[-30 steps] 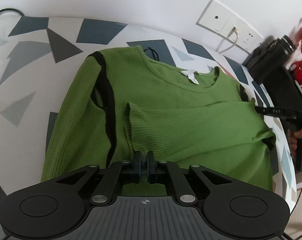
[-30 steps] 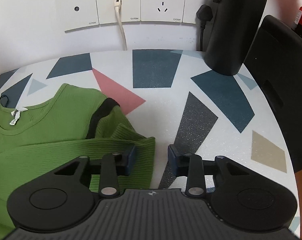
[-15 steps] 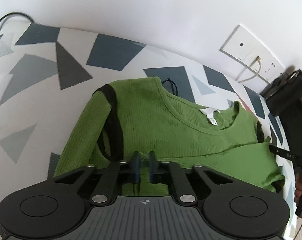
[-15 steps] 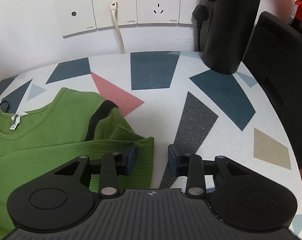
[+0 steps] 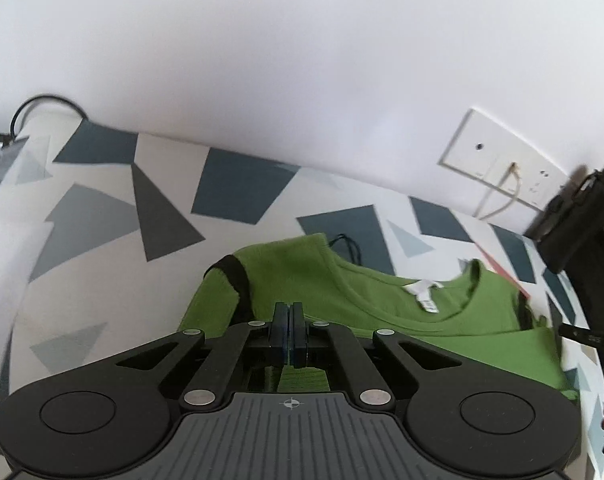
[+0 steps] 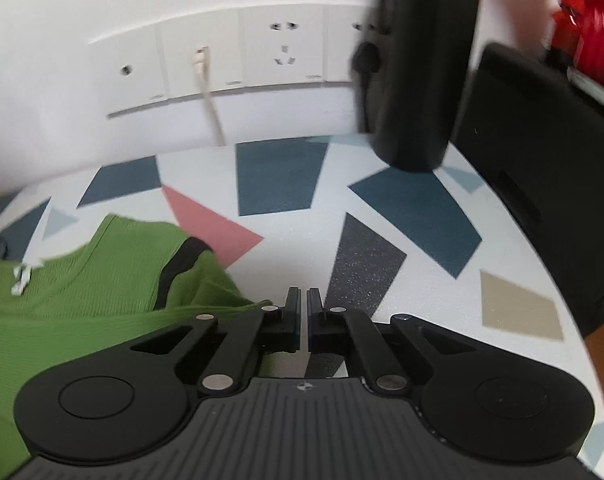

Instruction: Fold clothes

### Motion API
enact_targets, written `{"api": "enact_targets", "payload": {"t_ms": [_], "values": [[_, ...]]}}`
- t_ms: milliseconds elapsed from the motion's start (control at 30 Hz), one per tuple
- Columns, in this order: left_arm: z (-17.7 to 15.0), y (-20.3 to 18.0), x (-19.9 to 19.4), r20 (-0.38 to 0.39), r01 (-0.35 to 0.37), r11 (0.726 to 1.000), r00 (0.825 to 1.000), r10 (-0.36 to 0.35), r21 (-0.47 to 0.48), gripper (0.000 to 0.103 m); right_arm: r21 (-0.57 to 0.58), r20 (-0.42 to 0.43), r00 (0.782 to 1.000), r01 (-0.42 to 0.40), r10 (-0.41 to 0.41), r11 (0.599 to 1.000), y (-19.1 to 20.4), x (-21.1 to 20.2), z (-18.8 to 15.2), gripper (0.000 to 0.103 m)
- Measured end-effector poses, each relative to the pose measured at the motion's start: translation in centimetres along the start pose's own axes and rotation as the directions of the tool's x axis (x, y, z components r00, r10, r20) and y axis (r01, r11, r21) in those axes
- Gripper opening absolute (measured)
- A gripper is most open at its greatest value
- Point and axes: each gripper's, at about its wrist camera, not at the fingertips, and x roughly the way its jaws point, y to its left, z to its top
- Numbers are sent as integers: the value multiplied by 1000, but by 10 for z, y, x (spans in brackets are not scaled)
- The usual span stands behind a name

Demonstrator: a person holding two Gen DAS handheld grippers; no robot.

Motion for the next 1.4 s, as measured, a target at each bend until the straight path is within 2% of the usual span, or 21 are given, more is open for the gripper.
{"api": "enact_targets", "payload": {"t_ms": [267,333,467,567,600,633,733,967,1033,1067,1133,1267,1400], "values": [[-10,2,21,-15,-53,998,998,54,43,0,138,-41,991,-121,127,983,-9,11,-6,13],[-11,1,23,-12,-61,996,998,61,61,0,185,-35,988,-140,149,973,-13,11,-6,21],[-11,-1,25,-2,-71,994,997,72,89,0,268,4,988,-151,156,951,-22,10,-3,29],[-12,-4,28,-3,-83,990,996,84,116,0,203,10,984,-175,176,963,-15,12,7,30],[-12,-5,29,-4,-86,988,996,88,126,0,175,9,983,-183,185,967,-12,12,11,34],[-13,-7,30,-4,-90,987,996,92,135,0,142,4,981,-194,196,971,-8,12,13,43],[-14,-11,32,-3,-102,978,995,104,179,1,26,-27,973,-228,229,973,6,13,17,49],[-12,-8,34,-15,-86,980,996,90,178,1,-104,-102,974,-210,200,972,22,19,17,47],[-12,-8,34,-15,-86,980,996,90,180,1,-134,-127,976,-195,178,972,25,21,16,27],[-12,-8,34,-15,-86,980,996,90,180,1,-143,-130,977,-185,167,972,25,21,16,25],[-13,-8,34,-14,-84,979,996,89,186,1,-131,-122,981,-165,149,978,23,19,18,10],[-14,-8,34,-11,-85,977,996,89,196,1,-90,-85,996,-32,24,995,16,18,24,4],[-15,-8,32,-5,-86,978,996,89,191,2,-77,-79,997,2,-8,997,12,23,22,4]]}}
